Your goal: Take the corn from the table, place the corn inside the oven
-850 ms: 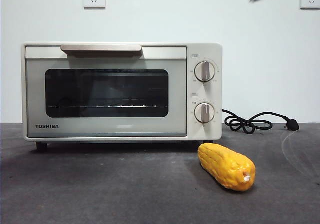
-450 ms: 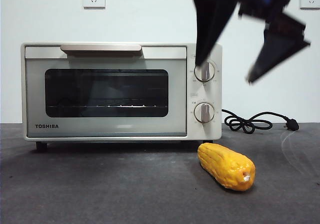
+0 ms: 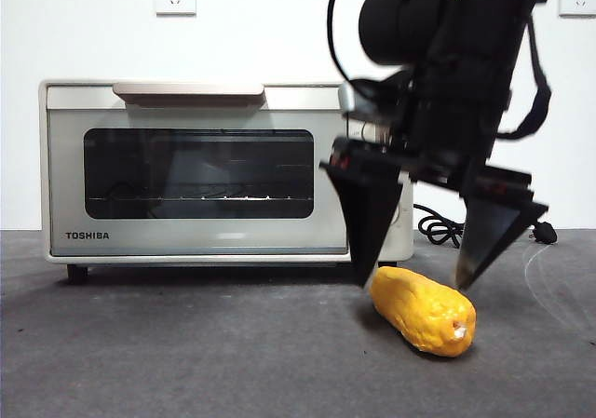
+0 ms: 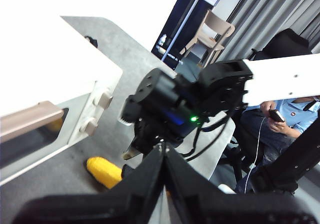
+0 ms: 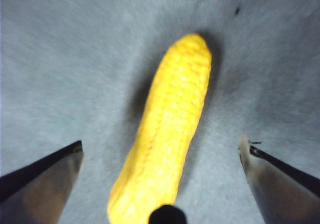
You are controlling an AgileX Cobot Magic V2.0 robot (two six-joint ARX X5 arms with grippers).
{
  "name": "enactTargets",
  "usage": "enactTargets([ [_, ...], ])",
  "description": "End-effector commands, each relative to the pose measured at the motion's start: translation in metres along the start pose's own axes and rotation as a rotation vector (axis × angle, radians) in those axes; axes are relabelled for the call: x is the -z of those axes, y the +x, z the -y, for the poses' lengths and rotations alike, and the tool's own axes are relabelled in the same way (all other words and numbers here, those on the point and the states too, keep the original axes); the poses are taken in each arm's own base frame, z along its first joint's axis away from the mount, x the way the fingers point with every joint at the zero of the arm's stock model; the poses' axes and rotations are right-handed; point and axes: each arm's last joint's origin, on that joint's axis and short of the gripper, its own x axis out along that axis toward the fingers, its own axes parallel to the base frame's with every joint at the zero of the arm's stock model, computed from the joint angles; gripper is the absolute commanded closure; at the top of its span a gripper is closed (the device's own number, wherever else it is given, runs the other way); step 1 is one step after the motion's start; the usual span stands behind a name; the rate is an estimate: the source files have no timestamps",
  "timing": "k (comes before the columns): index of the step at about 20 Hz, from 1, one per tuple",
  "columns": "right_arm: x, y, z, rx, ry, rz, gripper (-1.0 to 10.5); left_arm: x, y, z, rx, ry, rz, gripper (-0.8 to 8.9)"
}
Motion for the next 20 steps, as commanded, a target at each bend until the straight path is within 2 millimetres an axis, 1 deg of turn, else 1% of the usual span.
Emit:
enactTargets([
  [1, -0.002, 0.011, -0.001, -0.014, -0.002, -0.021, 3.6, 0.0, 0.002, -0.001, 0.003, 0.006, -0.01, 8.18],
  [2, -0.002, 0.015, -0.001, -0.011, 0.008, -0.032, 4.4, 0.0, 0.002, -0.002, 0.003, 0.005, -0.011, 8.18],
  [5, -0.002, 0.017, 0.0, -0.01, 0.018, -0.038, 8.9, 0.0, 0.003, -0.002, 0.002, 0.02, -0.014, 8.18],
  [6, -0.002, 0.017, 0.0, -0.01, 0.017, -0.038, 9.7, 0.0, 0.003, -0.003, 0.002, 0.02, -0.014, 8.19],
  [9, 0.0, 0.016, -0.003, -0.012, 0.012, -0.054, 9.6, -0.001, 0.005, -0.005, -0.03, 0.022, -0.007, 8.19],
  [12, 0.003, 0.011, -0.013, -0.059, -0.014, -0.07, 9.6, -0.002, 0.008, -0.012, -0.137, 0.035, 0.007, 8.18],
  [14, 0.006, 0.002, -0.023, -0.093, -0.041, -0.059, 9.6, -0.002, 0.013, -0.018, -0.193, 0.029, 0.005, 8.18],
  [16, 0.011, -0.011, -0.034, -0.129, -0.077, -0.039, 9.6, -0.004, 0.02, -0.026, -0.217, 0.04, 0.002, 8.18],
  [20, 0.023, -0.05, -0.053, -0.172, -0.108, 0.059, 9.6, -0.01, 0.037, -0.042, -0.23, 0.064, 0.025, 8.18],
])
